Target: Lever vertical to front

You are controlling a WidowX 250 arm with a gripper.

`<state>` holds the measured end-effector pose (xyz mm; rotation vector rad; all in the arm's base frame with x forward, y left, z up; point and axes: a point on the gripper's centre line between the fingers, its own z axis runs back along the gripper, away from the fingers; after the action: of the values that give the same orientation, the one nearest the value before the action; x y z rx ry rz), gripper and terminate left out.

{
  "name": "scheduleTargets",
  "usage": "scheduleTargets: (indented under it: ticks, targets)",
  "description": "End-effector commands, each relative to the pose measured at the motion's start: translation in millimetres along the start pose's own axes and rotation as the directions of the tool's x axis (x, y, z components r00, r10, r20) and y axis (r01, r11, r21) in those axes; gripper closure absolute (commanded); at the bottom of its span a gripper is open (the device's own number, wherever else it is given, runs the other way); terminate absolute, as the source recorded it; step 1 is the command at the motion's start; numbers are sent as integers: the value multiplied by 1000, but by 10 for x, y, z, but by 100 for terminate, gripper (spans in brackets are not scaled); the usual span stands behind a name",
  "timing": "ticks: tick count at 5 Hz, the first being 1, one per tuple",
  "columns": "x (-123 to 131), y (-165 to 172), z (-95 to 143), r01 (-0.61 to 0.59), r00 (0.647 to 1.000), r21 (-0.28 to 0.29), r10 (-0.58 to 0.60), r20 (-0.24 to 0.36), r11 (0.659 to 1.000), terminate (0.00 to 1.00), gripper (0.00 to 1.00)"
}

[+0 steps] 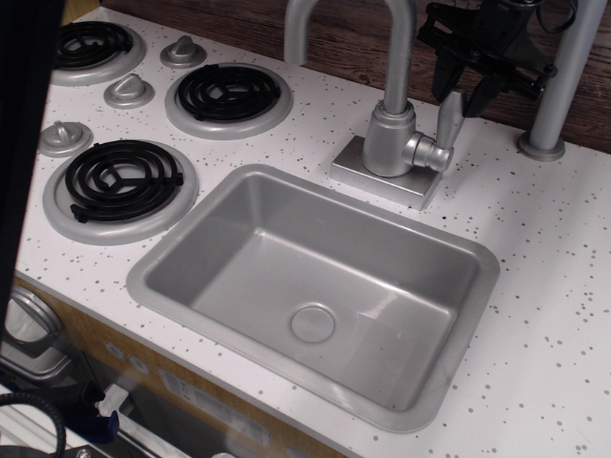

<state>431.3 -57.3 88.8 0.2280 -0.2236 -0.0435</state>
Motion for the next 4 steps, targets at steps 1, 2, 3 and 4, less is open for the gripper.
scheduleTargets:
  ticks: [1,2,3,4]
  targets:
    - [-123,-1,245,-40,999,-2,40,-17,999,0,100]
    - [-258,-29,218,-41,997,-12,40,-71,999,0,100]
    - [-324,-46,102,-35,995,-40,31,-91,999,0,100]
    - [-340,-76,-52,-24,993,-86,14,-114,996,0,100]
